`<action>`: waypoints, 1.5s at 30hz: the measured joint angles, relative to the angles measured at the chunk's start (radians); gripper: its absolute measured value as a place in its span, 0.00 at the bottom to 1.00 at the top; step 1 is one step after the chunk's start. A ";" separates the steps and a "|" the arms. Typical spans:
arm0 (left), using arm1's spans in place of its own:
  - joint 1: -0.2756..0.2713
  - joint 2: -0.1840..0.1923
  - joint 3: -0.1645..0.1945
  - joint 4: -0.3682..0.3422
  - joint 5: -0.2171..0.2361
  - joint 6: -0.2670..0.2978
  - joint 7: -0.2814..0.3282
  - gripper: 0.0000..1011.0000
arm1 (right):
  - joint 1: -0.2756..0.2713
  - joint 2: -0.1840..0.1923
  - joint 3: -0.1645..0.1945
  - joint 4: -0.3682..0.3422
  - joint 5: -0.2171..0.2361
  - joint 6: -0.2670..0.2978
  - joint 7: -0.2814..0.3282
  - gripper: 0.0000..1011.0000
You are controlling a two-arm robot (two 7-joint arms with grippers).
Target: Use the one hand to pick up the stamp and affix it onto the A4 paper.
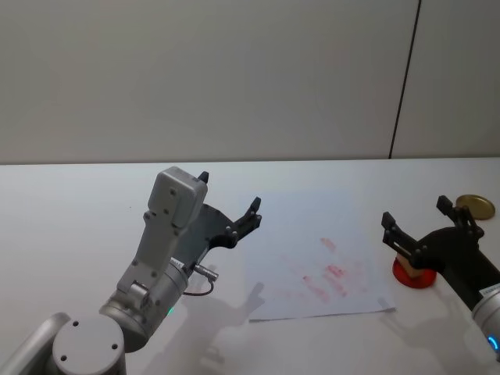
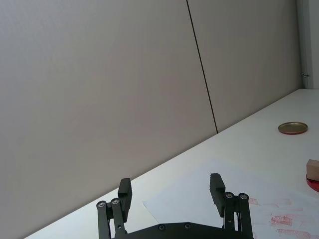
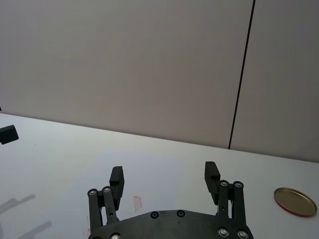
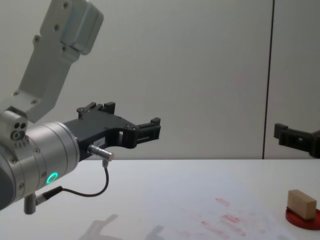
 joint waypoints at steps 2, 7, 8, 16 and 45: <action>0.000 0.000 0.000 0.000 0.000 0.000 0.000 0.98 | 0.000 0.000 0.000 0.000 0.000 0.000 0.000 0.99; 0.000 0.000 0.000 0.000 0.000 0.000 0.000 0.98 | 0.000 0.000 0.000 0.000 0.000 0.000 0.000 0.99; 0.000 0.000 0.000 0.000 0.000 0.000 0.000 0.98 | 0.000 0.000 0.000 0.000 0.000 0.000 0.000 0.99; 0.000 0.000 0.000 0.000 0.000 0.000 0.000 0.98 | 0.001 0.000 0.001 0.001 0.000 0.001 0.000 0.99; 0.000 0.000 0.000 0.000 0.000 0.000 0.000 0.98 | 0.071 -0.008 0.035 0.083 0.056 0.200 -0.022 0.99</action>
